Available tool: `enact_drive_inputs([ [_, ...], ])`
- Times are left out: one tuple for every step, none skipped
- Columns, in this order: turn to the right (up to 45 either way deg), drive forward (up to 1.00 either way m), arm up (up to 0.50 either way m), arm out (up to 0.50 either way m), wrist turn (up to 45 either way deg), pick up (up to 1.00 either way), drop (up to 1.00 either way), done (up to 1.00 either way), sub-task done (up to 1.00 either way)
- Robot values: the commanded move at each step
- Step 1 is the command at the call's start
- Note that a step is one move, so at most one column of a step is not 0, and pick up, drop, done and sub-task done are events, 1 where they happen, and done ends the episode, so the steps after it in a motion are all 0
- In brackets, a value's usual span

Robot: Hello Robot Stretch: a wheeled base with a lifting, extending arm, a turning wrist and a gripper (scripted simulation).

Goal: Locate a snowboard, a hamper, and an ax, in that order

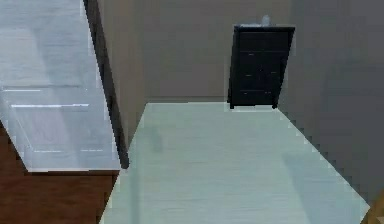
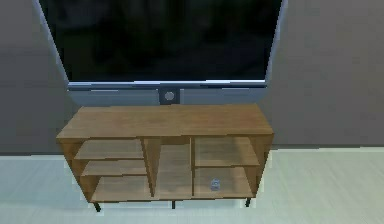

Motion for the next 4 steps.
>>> enact_drive_inputs([
  [-12.0, 0.00, 0.00, 0.00, 0.0, 0.00, 0.00, 0.00, 0.00],
  [0.0, 0.10, 0.00, 0.00, 0.0, 0.00, 0.00, 0.00, 0.00],
  [-45.0, 0.00, 0.00, 0.00, 0.0, 0.00, 0.00, 0.00, 0.00],
  [-12.0, 0.00, 0.00, 0.00, 0.0, 0.00, 0.00, 0.00, 0.00],
])
